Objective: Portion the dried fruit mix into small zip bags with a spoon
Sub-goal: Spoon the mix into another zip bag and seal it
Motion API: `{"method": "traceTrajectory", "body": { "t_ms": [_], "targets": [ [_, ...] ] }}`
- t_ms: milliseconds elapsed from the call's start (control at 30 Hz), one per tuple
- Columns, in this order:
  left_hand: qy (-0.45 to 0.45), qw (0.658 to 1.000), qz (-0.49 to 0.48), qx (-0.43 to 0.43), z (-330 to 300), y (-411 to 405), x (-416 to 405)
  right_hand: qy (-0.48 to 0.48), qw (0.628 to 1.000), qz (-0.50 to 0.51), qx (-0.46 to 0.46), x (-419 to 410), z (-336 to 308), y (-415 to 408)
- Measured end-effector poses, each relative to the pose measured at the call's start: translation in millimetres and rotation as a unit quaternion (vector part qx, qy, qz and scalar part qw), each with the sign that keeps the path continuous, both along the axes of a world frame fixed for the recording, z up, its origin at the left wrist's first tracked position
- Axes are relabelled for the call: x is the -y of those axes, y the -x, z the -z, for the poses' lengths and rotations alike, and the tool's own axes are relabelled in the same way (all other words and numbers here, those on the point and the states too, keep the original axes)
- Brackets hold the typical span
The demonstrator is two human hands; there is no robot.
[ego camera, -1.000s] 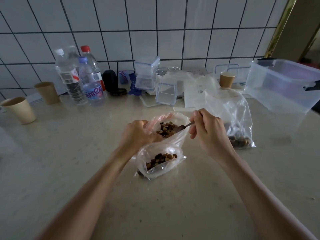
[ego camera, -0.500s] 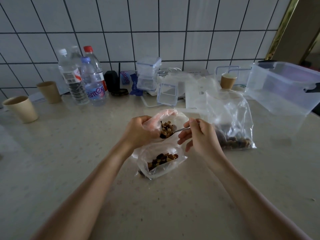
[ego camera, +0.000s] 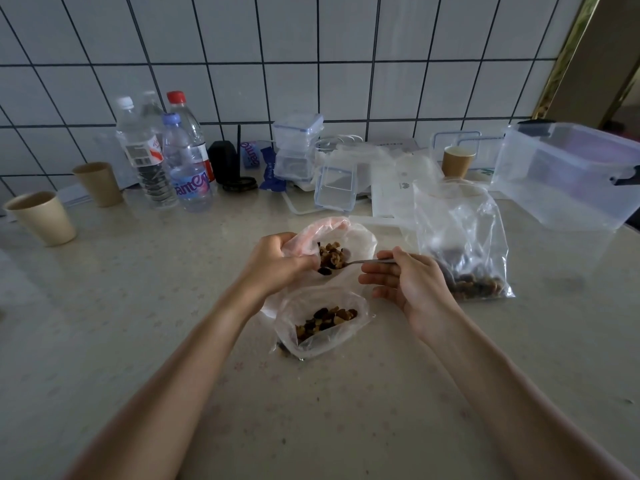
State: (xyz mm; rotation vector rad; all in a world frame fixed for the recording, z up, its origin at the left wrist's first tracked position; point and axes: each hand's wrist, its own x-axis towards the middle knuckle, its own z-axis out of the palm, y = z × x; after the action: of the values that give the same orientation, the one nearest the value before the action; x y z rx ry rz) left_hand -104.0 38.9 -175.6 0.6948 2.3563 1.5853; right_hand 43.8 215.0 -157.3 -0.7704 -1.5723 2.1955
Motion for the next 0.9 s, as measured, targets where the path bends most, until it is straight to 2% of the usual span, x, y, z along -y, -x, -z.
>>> {"method": "traceTrajectory", "body": {
  "t_ms": [300, 433, 733, 900],
  "targets": [
    [0.004, 0.999, -0.032, 0.003, -6, -4, 3, -0.046, 0.999, 0.013, -0.026, -6, -7, -3],
    [0.039, 0.996, -0.053, -0.055, -17, -5, 6, -0.07, 0.996, 0.012, -0.047, -10, -16, -6],
    [0.032, 0.972, -0.044, -0.23, -52, -40, 31, -0.073, 0.99, -0.02, -0.121, -18, -37, -18],
    [0.115, 0.971, -0.011, -0.211, -46, -67, 54, -0.085, 0.984, -0.072, -0.139, -21, -42, -23]
  ]
}}
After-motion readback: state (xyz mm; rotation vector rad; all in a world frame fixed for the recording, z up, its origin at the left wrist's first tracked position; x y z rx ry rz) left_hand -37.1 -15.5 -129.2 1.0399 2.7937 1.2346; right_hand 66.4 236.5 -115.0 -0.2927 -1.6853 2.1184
